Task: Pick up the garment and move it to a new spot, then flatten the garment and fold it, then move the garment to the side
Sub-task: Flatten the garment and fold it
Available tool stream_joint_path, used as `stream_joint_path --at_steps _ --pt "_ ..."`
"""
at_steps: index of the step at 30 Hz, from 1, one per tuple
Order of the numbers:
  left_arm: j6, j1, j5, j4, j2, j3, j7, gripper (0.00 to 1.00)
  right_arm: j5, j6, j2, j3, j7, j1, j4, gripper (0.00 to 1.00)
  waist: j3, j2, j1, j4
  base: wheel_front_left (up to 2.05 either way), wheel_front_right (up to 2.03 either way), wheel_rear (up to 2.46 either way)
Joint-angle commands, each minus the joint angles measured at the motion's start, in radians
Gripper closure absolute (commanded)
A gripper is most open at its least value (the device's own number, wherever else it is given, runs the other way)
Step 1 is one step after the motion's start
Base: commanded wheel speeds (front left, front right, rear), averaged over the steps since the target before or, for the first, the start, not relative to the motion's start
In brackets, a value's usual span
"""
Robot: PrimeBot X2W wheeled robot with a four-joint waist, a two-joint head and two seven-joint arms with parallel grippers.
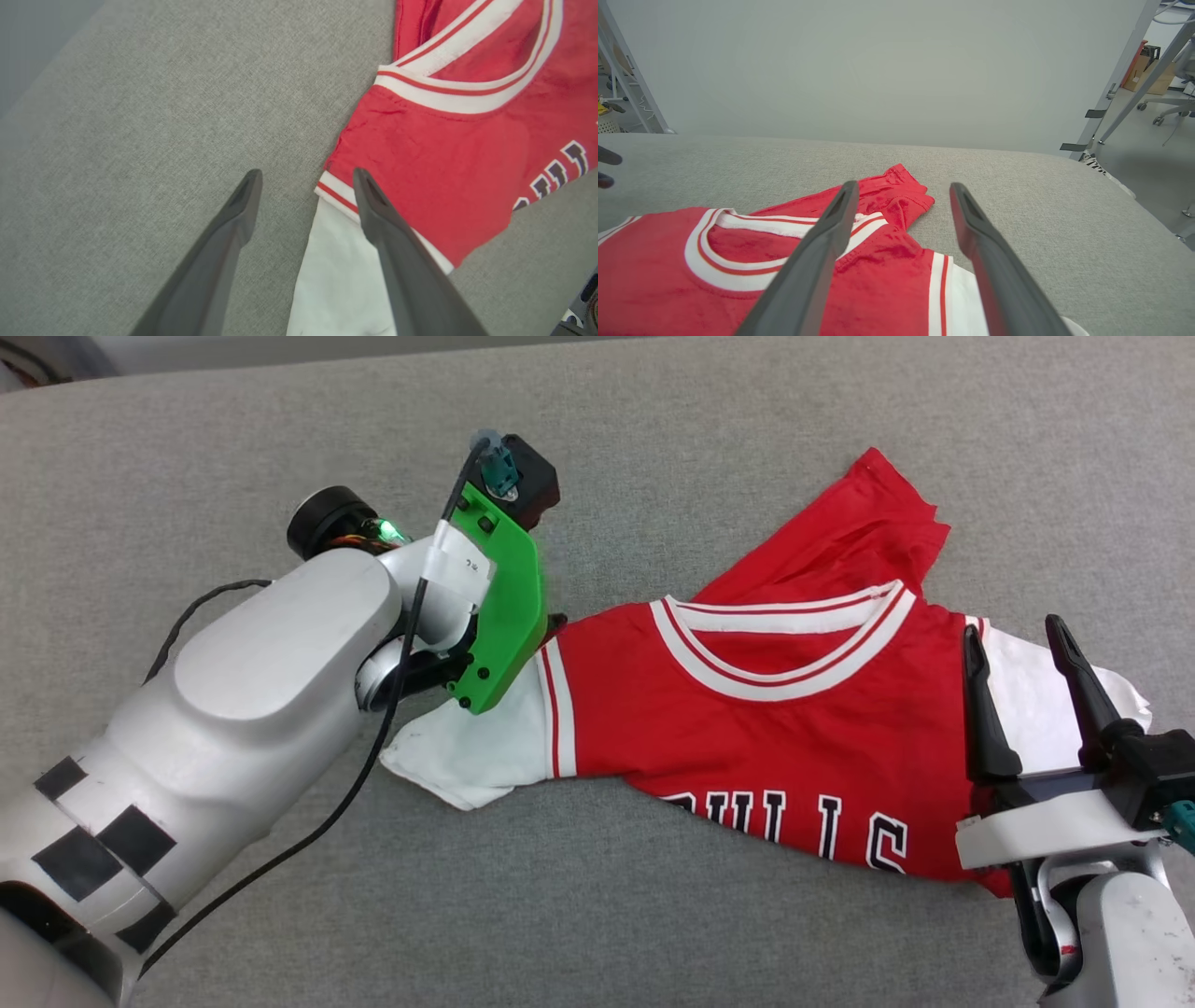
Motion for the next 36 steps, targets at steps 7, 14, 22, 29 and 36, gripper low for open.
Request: stream_joint_path --at_steps 7,14,22,29,36 --pt "-0.003 -0.013 -0.036 0.09 -0.013 -0.118 0.022 0.0 -0.007 -0.001 0.01 0.008 -0.005 -0.046 -0.007 0.0 0.092 0.0 -0.0001 -0.064 0.0 0.0 0.0" --pt "-0.003 0.056 -0.044 0.089 -0.005 -0.139 0.084 0.51 -0.008 -0.001 0.015 0.011 -0.005 -0.061 0.003 0.0 0.101 0.0 -0.0001 -0.067 0.0 0.0 0.0" --pt "-0.003 0.051 -0.023 -0.012 0.023 -0.14 -0.075 1.0 -0.016 -0.001 0.017 0.002 -0.005 -0.051 0.012 0.0 0.047 0.0 -0.0001 -0.034 0.0 0.0 0.0" --pt "0.013 0.076 0.026 -0.125 0.12 -0.096 -0.408 1.0 -0.019 -0.001 0.018 -0.032 -0.005 0.01 0.023 0.0 -0.047 0.0 -0.0001 0.019 0.0 0.0 0.0" --pt "0.104 0.143 0.048 -0.294 0.211 -0.066 -0.49 1.0 -0.018 -0.001 0.017 -0.064 -0.005 0.048 0.02 0.0 -0.095 0.0 -0.0001 0.071 0.0 0.0 0.0"
